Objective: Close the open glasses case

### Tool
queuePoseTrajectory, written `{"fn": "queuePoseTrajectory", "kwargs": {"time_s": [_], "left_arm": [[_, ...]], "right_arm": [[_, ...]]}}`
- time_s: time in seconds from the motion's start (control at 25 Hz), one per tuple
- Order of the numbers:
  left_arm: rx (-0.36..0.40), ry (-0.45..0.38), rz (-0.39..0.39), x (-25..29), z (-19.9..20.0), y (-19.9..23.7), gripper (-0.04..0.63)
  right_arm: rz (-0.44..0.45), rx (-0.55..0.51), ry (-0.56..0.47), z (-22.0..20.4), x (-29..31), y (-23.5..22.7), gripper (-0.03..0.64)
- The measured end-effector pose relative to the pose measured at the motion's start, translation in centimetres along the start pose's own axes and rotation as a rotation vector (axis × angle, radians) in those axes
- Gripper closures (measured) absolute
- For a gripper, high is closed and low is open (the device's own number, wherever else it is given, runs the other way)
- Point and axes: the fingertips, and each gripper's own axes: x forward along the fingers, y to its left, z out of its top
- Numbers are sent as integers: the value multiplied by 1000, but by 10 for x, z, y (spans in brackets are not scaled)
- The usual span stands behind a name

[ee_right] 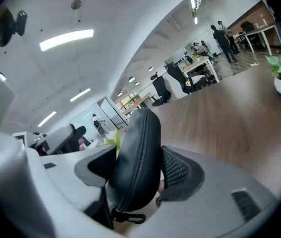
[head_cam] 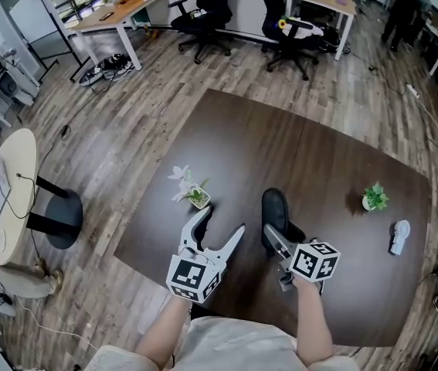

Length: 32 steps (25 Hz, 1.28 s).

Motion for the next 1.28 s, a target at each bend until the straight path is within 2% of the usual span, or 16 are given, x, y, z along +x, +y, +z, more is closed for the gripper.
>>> {"fn": "queuePoseTrajectory", "kwargs": {"time_s": [0.16, 0.32, 0.4, 0.48, 0.6, 0.72, 0.92, 1.12, 1.28], "left_arm": [[-30, -38, -161, 4, 30, -35, 251], [-44, -66, -362, 2, 70, -83, 235], [-40, -74, -474, -3, 89, -110, 220], [-62, -89, -582, -9, 108, -133, 206], [-136, -126, -719, -16, 137, -161, 199], [-177, -149, -822, -23, 155, -186, 199], [-149, -134, -856, -22, 155, -207, 199], [-122, -81, -882, -18, 141, -224, 202], [-86, -87, -857, -16, 138, -227, 289]], "right_arm": [[175, -92, -144, 42, -32, 44, 339], [329, -183, -284, 78, -78, 82, 339], [433, -214, -338, 89, -103, 98, 341], [566, -227, -375, 96, -128, 115, 341], [745, -226, -418, 101, -162, 136, 341], [818, -244, -437, 101, -181, 147, 342], [809, -300, -438, 98, -195, 148, 344], [792, -416, -359, 84, -194, 160, 344], [803, -450, -335, 79, -194, 165, 344]]}}
